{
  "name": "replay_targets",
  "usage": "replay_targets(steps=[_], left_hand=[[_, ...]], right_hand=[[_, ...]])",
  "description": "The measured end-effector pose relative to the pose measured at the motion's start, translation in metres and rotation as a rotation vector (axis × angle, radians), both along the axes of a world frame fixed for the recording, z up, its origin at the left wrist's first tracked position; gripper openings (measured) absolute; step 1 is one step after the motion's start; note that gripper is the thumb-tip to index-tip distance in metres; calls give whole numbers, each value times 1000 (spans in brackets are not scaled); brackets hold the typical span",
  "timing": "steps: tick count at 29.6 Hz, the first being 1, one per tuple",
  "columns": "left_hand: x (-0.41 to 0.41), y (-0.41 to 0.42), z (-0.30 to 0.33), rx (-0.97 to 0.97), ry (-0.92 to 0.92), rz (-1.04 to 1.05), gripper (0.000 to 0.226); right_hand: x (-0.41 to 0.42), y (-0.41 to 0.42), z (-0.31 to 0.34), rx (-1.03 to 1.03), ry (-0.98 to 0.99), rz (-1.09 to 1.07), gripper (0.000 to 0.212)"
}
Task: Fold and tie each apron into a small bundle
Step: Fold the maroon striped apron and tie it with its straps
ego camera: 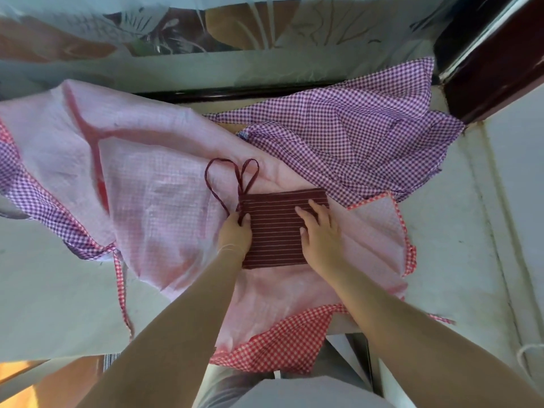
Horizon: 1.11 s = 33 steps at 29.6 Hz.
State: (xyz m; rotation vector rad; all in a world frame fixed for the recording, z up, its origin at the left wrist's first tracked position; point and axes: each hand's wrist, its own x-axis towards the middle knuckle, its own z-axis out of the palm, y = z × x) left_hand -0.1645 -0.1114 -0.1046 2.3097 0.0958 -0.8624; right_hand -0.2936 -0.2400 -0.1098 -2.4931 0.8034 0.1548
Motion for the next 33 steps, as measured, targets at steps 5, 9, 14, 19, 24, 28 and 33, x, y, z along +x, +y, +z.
replay_targets(steps=[5,9,14,19,24,28,33], left_hand=[[-3,8,-8,102,-137,37,28],[-11,12,-6,177,-50,67,44],[-3,10,3,81,186,-21,59],[2,7,13,-125,-69,-194,42],[48,-9,31,9,-337,-697,32],[52,-15,14,165,-233,-756,31],[42,3,0,72,-49,-376,31]], right_hand=[[4,-23,2,549,-167,-629,46],[2,-43,-3,697,4,-618,42],[1,-34,2,485,-34,-504,39],[-9,-25,13,708,-23,-505,24],[-47,3,23,1084,201,-454,49],[-53,9,3,603,55,-507,37],[-42,16,7,620,-264,-517,65]])
